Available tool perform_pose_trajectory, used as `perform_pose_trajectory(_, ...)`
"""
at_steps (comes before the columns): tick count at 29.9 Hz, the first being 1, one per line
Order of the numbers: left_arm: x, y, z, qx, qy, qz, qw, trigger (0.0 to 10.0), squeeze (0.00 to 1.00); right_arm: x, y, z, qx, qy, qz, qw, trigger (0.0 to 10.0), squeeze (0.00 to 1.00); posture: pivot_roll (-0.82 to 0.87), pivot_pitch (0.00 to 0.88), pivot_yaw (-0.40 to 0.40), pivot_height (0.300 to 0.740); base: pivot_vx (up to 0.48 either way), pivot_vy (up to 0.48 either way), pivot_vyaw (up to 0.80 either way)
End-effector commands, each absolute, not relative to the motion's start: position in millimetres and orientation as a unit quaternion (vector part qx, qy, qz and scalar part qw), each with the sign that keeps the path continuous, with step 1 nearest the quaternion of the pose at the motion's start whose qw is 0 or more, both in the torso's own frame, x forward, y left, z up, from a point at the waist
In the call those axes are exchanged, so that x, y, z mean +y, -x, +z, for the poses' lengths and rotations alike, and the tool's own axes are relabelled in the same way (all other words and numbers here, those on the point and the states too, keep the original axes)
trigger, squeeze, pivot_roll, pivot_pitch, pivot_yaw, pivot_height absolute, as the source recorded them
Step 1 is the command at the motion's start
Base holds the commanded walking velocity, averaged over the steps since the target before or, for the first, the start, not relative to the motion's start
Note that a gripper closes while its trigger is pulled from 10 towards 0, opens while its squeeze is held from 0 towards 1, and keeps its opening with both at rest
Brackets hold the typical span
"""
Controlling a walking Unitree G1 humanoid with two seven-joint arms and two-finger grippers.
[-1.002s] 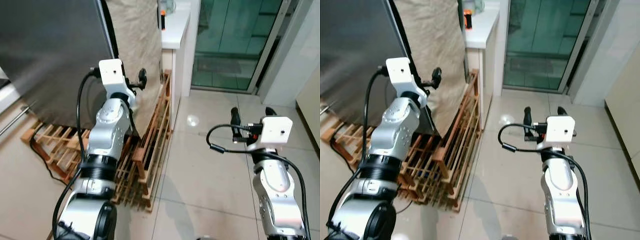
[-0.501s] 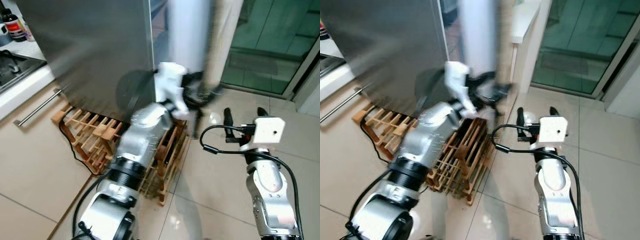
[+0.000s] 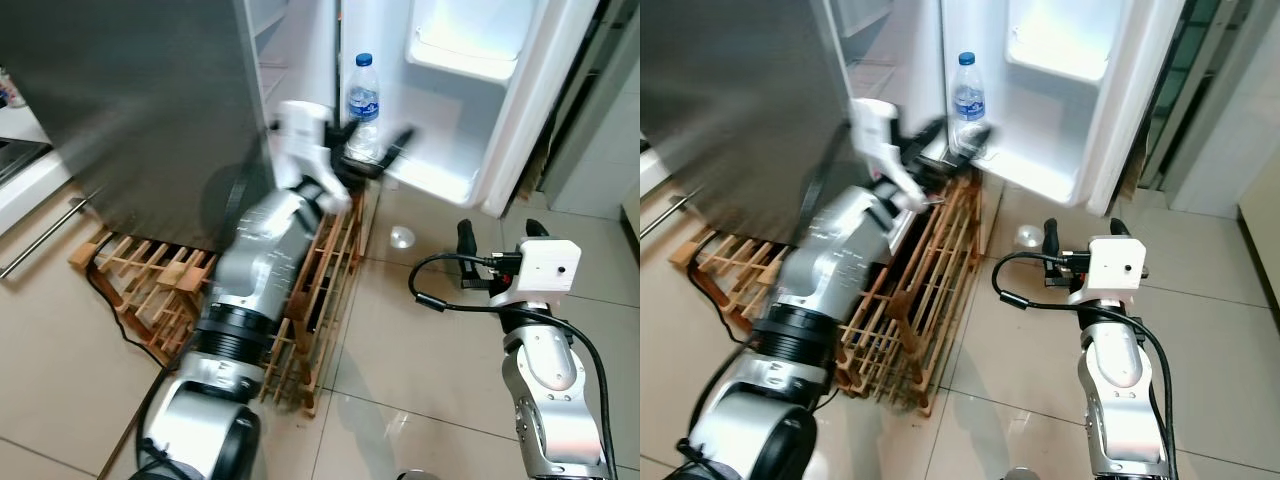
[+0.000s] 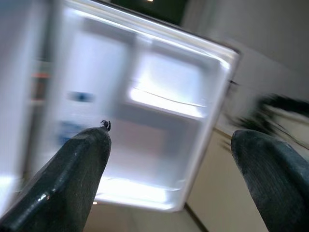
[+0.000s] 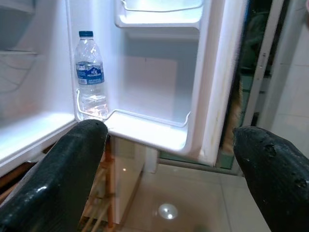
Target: Restocking fridge
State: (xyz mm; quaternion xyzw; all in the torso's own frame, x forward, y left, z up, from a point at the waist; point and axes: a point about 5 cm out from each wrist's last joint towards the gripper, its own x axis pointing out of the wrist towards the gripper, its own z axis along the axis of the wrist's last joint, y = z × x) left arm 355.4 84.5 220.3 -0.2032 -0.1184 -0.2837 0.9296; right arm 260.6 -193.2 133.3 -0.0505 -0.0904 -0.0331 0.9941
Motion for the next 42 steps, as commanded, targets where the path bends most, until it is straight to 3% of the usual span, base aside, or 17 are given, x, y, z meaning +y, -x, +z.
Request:
perform_pose_trajectory(1, 121.7, -339.7, 208.3, -0.126, 0.199, -0.258, 0.937, 10.0, 0.00, -193.7, -264.1, 137.2, -0.090, 0.041, -0.034, 0.994, 10.0, 0.00, -0.16, 0.000, 0.070, 0.740, 0.000, 0.000, 0.74)
perform_pose_trajectory(7, 147.6, -304.7, 183.1, -0.111, 0.122, -0.282, 0.945, 10.0, 0.00, -192.4, -273.3, 134.8, -0.076, 0.016, -0.028, 0.997, 10.0, 0.00, -0.13, 0.000, 0.048, 0.740, 0.000, 0.000, 0.71)
perform_pose_trajectory(12, 177.6, -284.1, 151.9, -0.051, 0.093, -0.195, 0.975, 10.0, 0.00, -186.1, -286.1, 130.6, -0.055, -0.006, -0.006, 0.998, 10.0, 0.00, -0.06, 0.000, 0.018, 0.740, 0.000, 0.000, 0.64)
perform_pose_trajectory(15, 195.7, -284.1, 150.6, -0.051, 0.141, -0.082, 0.985, 10.0, 0.00, -178.6, -295.6, 127.3, -0.038, -0.036, 0.003, 0.999, 10.0, 0.00, -0.04, 0.000, 0.018, 0.740, 0.000, -0.480, 0.56)
perform_pose_trajectory(18, 201.6, -282.8, 147.1, -0.041, 0.152, -0.032, 0.987, 10.0, 0.00, -171.6, -300.1, 125.7, -0.030, -0.045, 0.013, 0.998, 10.0, 0.00, -0.03, 0.000, 0.021, 0.740, 0.000, -0.480, 0.54)
perform_pose_trajectory(24, 202.2, -282.6, 126.9, 0.021, 0.073, 0.028, 0.997, 10.0, 0.00, -159.7, -307.0, 126.3, -0.026, -0.044, 0.035, 0.998, 10.0, 0.00, -0.01, 0.000, 0.014, 0.740, 0.000, -0.160, 0.30)
perform_pose_trajectory(30, 198.1, -291.7, 127.2, 0.023, -0.008, 0.037, 0.999, 10.0, 0.00, -163.5, -305.3, 123.8, -0.023, -0.045, 0.029, 0.998, 10.0, 0.00, -0.02, 0.001, 0.010, 0.740, 0.000, 0.000, 0.00)
perform_pose_trajectory(42, 183.8, -295.1, 126.7, 0.014, 0.012, 0.048, 0.999, 10.0, 0.00, -170.0, -287.8, 114.3, -0.010, -0.033, 0.024, 0.999, 10.0, 0.00, -0.09, 0.041, 0.016, 0.740, 0.000, 0.000, 0.00)
